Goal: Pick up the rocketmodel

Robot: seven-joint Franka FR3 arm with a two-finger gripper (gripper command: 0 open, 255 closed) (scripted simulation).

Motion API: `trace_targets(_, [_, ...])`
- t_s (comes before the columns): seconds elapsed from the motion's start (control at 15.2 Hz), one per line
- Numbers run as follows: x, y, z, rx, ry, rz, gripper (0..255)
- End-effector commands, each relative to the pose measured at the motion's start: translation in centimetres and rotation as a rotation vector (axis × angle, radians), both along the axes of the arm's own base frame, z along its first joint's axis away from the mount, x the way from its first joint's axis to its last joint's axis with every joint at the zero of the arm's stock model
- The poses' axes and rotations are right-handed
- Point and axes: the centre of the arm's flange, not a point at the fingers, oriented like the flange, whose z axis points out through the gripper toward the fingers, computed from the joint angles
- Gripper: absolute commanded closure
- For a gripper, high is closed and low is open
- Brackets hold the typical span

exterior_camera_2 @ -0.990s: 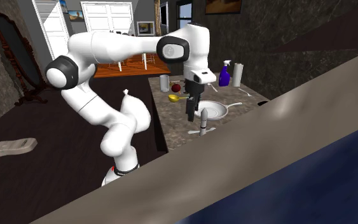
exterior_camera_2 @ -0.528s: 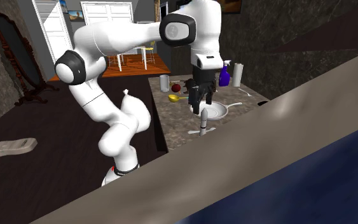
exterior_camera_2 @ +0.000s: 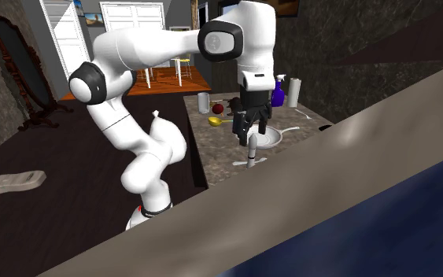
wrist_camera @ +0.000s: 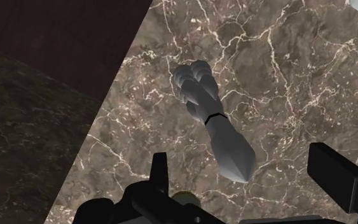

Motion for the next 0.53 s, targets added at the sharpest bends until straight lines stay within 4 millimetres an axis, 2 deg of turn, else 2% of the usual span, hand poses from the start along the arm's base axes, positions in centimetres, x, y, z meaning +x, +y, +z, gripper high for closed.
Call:
trace_targets(0.0, [0.00,-0.02,-1.26,0.000,0.000,-0.001,0])
trace_targets(0.13, [-0.01,-0.02,-1.26,0.000,0.000,-0.001,0])
trace_targets(0.2, [0.00,-0.09,-1.24,0.000,0.000,-0.001,255])
trace_targets(0.46, [0.03,-0.09,-1.22,0.000,0.000,-0.001,255])
